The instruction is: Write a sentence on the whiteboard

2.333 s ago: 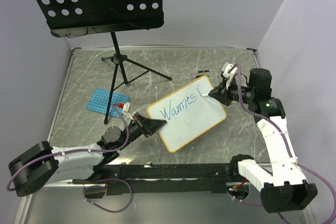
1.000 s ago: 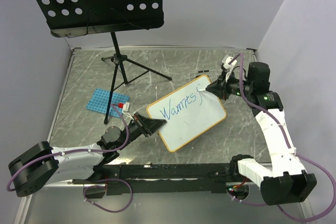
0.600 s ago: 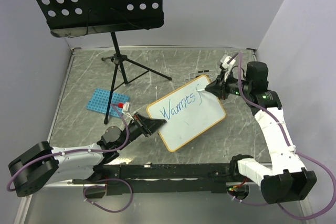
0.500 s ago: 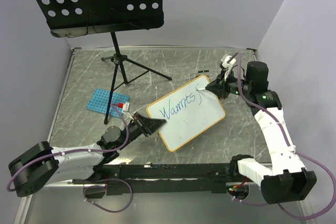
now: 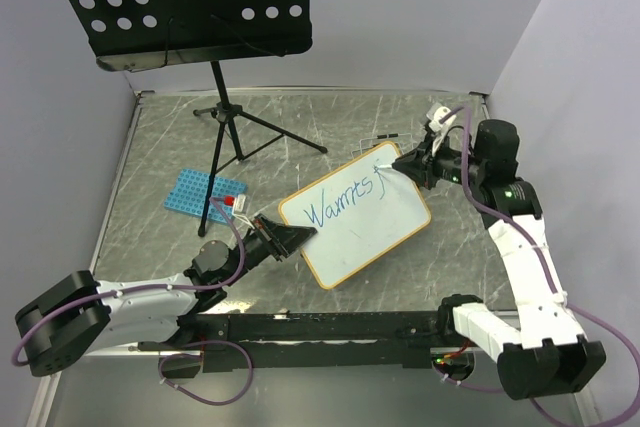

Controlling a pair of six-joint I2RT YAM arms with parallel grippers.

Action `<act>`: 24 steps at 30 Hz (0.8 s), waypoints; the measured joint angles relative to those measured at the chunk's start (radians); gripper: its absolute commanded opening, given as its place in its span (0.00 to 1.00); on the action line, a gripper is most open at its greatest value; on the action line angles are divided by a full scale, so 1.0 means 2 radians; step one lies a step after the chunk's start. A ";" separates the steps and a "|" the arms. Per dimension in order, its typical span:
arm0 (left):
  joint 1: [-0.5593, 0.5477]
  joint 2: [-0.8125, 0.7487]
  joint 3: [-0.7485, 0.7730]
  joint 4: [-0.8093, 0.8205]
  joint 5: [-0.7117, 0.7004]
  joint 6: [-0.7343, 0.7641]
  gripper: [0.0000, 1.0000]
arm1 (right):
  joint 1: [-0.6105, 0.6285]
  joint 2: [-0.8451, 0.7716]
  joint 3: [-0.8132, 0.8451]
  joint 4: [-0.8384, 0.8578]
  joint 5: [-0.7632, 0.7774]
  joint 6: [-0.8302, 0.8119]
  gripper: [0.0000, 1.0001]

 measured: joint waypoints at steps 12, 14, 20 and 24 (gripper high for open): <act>0.000 -0.005 0.000 0.001 0.000 0.000 0.01 | 0.000 -0.015 0.000 0.024 0.028 0.013 0.00; 0.000 -0.005 0.000 0.000 0.000 0.000 0.01 | 0.000 -0.010 0.000 0.024 0.034 0.013 0.00; 0.000 -0.005 0.000 0.000 0.000 0.000 0.01 | 0.000 0.007 0.000 0.024 0.042 0.012 0.00; 0.001 -0.005 0.000 -0.005 0.000 0.000 0.01 | 0.000 0.017 0.000 0.019 0.042 0.006 0.00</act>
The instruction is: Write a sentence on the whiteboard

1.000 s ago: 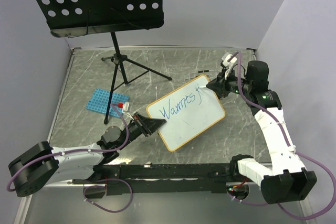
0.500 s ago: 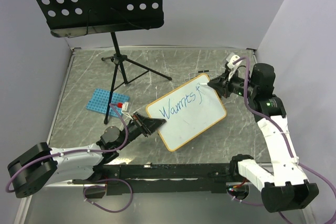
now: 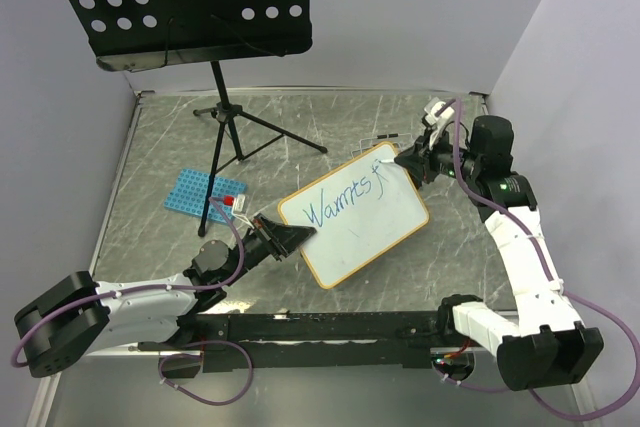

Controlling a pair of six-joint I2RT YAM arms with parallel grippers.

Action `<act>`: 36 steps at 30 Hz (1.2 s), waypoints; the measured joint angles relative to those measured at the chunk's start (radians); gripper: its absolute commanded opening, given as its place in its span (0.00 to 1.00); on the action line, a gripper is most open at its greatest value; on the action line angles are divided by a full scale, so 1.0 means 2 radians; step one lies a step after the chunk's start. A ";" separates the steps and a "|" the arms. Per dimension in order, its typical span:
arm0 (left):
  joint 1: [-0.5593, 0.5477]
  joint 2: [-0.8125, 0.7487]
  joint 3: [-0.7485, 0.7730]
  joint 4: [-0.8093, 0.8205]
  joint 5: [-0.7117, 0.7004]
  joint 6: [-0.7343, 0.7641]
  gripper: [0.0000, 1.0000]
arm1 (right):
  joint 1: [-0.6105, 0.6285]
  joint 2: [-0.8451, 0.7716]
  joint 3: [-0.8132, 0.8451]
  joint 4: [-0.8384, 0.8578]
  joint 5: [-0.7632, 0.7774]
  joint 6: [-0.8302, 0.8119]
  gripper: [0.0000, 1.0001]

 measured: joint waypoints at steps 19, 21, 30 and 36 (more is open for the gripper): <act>0.000 -0.002 0.000 0.006 0.000 -0.001 0.01 | 0.000 -0.049 0.000 -0.030 -0.017 -0.008 0.00; 0.000 -0.002 0.000 0.006 0.000 -0.001 0.01 | 0.000 -0.047 -0.006 -0.031 -0.019 -0.009 0.00; 0.000 -0.002 0.000 0.005 0.000 -0.001 0.01 | 0.000 -0.029 -0.016 -0.038 -0.021 -0.012 0.00; 0.001 -0.002 -0.006 0.001 -0.002 -0.001 0.01 | 0.000 -0.014 -0.017 -0.038 -0.023 -0.012 0.00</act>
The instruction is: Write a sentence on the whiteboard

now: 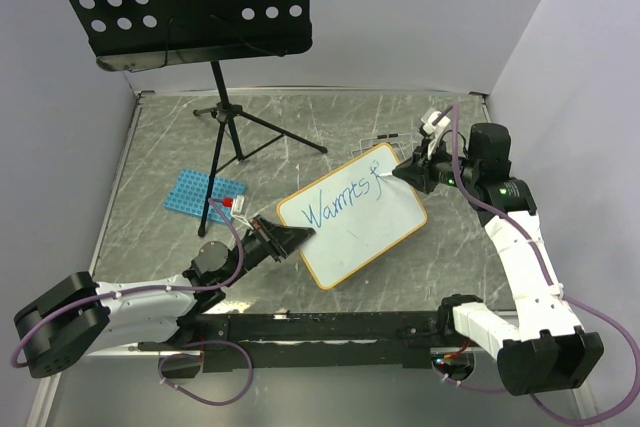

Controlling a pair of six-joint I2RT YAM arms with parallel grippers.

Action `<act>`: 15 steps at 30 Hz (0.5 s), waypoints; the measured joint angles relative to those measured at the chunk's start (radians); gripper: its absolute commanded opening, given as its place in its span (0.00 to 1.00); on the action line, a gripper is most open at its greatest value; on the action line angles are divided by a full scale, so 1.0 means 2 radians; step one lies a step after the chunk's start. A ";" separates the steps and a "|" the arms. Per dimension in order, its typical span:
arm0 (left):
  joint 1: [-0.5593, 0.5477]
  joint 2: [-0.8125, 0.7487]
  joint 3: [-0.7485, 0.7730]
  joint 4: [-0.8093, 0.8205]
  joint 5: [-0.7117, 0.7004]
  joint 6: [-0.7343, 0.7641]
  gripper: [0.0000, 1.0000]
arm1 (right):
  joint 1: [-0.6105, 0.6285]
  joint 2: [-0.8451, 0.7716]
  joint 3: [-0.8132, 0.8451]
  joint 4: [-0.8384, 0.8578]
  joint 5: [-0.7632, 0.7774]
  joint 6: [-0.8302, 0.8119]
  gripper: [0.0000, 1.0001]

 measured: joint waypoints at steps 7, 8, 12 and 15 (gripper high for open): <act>0.000 0.000 -0.002 0.000 0.000 0.000 0.01 | 0.000 0.002 0.000 0.004 0.009 0.000 0.00; 0.000 0.000 -0.002 0.000 0.000 0.000 0.01 | 0.000 0.002 0.000 0.005 0.010 0.000 0.00; 0.000 0.000 -0.002 0.000 0.000 0.000 0.01 | 0.000 0.002 0.000 0.005 0.014 0.000 0.00; 0.000 0.000 -0.002 0.000 0.000 0.000 0.01 | 0.000 0.002 0.000 0.005 0.013 -0.001 0.00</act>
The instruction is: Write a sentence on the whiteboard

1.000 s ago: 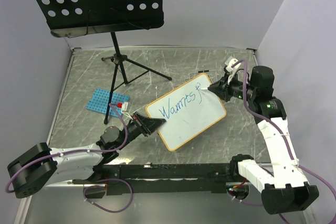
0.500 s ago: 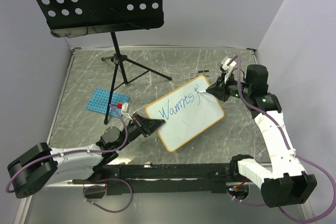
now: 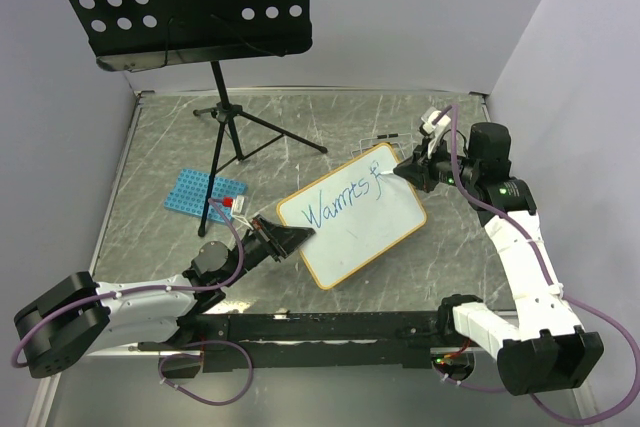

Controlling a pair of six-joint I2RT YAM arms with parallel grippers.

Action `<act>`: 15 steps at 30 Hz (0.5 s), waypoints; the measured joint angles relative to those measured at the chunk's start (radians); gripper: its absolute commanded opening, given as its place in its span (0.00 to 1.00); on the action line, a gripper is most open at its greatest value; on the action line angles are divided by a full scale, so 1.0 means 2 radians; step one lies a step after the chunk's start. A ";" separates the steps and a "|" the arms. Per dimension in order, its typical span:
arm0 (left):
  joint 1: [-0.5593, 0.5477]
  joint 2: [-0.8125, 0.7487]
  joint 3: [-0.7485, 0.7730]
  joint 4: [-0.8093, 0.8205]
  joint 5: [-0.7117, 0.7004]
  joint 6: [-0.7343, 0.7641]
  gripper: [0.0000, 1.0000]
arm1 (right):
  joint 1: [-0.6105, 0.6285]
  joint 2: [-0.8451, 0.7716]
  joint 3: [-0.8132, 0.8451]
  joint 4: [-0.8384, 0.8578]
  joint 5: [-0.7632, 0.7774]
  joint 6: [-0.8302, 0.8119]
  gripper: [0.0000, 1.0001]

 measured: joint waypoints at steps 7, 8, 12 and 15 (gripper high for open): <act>0.000 0.000 0.000 -0.001 0.000 0.000 0.01 | 0.000 0.000 0.000 -0.005 -0.003 -0.011 0.00; 0.000 0.000 0.000 -0.001 0.000 0.000 0.01 | 0.000 0.000 0.000 -0.006 -0.003 -0.014 0.00; 0.000 0.000 0.000 -0.003 0.000 0.000 0.01 | 0.000 -0.001 0.000 -0.016 -0.005 -0.023 0.00; 0.000 0.000 0.000 -0.004 0.000 0.000 0.01 | 0.000 -0.006 -0.006 -0.023 -0.006 -0.029 0.00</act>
